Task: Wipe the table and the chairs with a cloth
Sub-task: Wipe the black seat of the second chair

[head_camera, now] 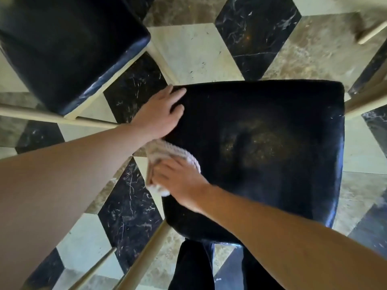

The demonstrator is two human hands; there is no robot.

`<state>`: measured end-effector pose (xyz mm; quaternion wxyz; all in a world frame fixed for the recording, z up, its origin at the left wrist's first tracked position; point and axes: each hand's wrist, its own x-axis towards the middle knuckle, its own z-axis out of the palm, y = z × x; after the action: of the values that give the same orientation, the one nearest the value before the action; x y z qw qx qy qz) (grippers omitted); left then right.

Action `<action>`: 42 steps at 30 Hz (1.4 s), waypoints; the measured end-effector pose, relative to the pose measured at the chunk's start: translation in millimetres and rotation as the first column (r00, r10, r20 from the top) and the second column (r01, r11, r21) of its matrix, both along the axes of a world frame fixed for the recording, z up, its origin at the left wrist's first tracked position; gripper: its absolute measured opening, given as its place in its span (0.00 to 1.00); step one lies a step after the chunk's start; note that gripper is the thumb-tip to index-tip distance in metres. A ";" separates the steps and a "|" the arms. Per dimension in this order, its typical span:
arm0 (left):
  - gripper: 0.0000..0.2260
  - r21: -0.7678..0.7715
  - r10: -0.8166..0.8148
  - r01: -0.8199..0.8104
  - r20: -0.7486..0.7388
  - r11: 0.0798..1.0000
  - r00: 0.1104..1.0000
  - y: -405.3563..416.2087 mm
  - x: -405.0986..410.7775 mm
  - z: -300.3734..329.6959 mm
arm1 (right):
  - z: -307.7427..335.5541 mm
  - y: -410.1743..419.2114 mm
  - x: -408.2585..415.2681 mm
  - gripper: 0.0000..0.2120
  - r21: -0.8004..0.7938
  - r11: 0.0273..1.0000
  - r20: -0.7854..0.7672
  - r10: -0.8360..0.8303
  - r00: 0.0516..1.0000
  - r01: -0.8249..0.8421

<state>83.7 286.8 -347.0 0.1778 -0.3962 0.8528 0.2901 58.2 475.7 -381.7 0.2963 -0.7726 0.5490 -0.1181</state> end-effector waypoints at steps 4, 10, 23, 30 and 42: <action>0.27 -0.099 -0.146 0.156 0.098 0.983 0.984 26.8 -2.1 -10.2 | -12.0 112.9 -8.5 0.21 -0.010 0.931 0.036 0.366 0.930 -0.366; 0.35 -0.097 -0.244 0.256 0.119 0.962 0.962 60.1 -6.1 -26.4 | -12.8 173.1 -92.5 0.12 -0.131 0.676 -0.086 0.721 0.687 -0.725; 0.25 -0.034 -0.038 0.035 -0.094 0.999 0.995 60.0 -8.1 -25.6 | -6.3 -39.0 -242.3 0.30 -0.174 0.978 -0.216 0.074 0.974 -0.113; 0.24 -0.139 -0.029 0.025 -0.022 0.990 0.999 68.4 -13.7 -26.9 | -8.3 -20.4 -158.7 0.33 -0.139 0.629 -0.168 -0.776 0.608 0.765; 0.39 -0.330 -0.024 0.065 0.127 0.942 0.992 124.9 -21.3 -46.2 | 25.5 211.5 -200.3 0.14 0.224 0.679 -0.175 0.733 0.657 -0.699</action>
<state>62.4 411.7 -393.2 0.1663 -0.4180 0.8859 0.1130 -142.1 687.3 -356.2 0.2992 -0.9124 0.2390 0.1448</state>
